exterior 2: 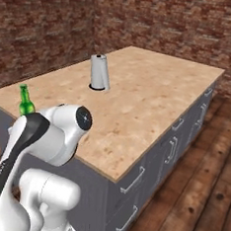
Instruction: Pick the beer, water bottle from the counter and place them in the open cabinet.
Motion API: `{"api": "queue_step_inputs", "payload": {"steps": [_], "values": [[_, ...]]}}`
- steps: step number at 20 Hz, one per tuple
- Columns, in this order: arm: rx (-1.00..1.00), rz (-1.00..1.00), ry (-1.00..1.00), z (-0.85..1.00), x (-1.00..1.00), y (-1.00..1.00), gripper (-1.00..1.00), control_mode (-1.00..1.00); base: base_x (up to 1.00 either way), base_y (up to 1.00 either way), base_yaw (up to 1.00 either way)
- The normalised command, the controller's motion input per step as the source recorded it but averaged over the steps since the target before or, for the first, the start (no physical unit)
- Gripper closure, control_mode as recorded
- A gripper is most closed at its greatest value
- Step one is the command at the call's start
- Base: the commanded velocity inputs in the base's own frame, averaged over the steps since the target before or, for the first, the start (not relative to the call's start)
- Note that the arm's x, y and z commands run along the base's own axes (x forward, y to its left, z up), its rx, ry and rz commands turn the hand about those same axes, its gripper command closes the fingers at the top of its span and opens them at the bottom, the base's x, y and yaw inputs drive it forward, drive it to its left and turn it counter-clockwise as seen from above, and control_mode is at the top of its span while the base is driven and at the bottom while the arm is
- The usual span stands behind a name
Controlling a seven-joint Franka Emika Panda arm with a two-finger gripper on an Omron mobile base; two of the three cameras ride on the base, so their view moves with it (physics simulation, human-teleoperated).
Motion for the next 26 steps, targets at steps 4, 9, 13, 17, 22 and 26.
{"api": "queue_step_inputs", "payload": {"steps": [4,9,13,17,22,26], "values": [[0.0,0.0,0.0,0.0,0.0,0.0,1.0,1.0,0.04,1.0,0.59],[0.0,0.0,0.0,0.0,0.0,0.0,1.0,1.0,0.21,0.78,0.77],[0.0,0.0,0.0,0.0,0.0,0.0,1.0,1.0,0.14,0.76,0.65],[0.0,0.0,0.0,0.0,0.0,0.0,1.0,1.0,0.49,0.09,0.74],[0.0,0.0,0.0,0.0,0.0,0.0,1.0,1.0,0.55,0.0,0.7],[0.0,0.0,0.0,0.0,0.0,0.0,1.0,1.0,0.68,0.0,0.56]]}}
